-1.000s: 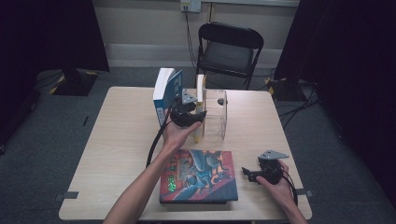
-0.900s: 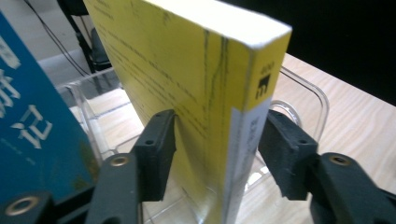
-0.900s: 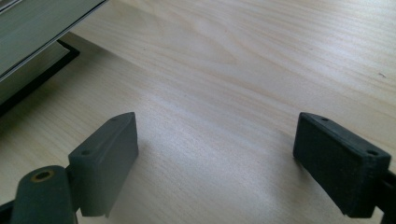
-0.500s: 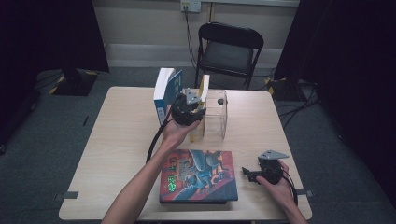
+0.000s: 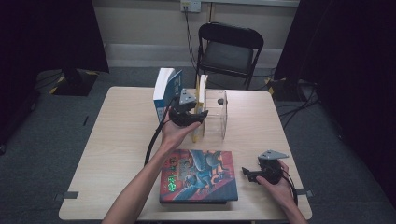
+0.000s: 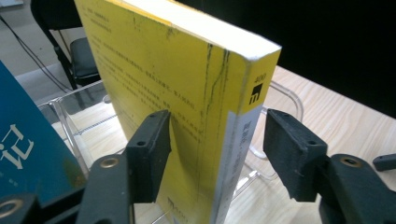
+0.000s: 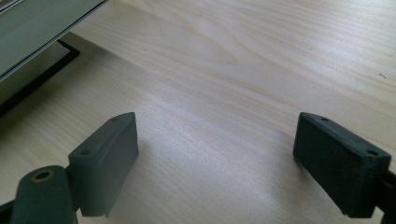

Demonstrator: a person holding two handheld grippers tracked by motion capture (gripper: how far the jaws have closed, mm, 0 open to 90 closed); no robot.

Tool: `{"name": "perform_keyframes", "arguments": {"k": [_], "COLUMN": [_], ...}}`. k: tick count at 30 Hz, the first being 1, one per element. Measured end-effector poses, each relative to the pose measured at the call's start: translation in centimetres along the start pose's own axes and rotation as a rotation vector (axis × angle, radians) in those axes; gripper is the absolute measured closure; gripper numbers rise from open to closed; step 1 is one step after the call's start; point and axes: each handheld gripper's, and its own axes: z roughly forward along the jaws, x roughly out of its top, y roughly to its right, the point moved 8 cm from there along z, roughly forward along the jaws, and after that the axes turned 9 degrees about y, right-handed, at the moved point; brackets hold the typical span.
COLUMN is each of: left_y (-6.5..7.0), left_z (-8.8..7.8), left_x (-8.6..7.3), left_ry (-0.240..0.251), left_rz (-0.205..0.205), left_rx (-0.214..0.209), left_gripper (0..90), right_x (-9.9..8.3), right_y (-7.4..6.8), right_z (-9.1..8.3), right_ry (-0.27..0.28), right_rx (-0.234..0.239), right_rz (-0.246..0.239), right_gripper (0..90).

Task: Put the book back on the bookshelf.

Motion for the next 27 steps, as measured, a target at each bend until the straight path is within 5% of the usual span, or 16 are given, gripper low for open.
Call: {"name": "perform_keyframes", "arguments": {"k": [19,27], "left_y": [0.6,0.5], "left_z": [-2.3,-3.3], "left_x": [-0.6,-1.3], "left_ry": [0.047,0.038], "left_rz": [-0.017,-0.018], "left_rx": [-0.06,-0.079], "left_gripper": [35.2,42.5], "right_x": [0.0,0.0], "right_y": [0.0,0.0], "right_z": [0.0,0.0], "right_ry": [0.0,0.0], "right_rx": [0.0,0.0], "right_rz": [0.0,0.0], "right_gripper": [13.7,13.7]}}
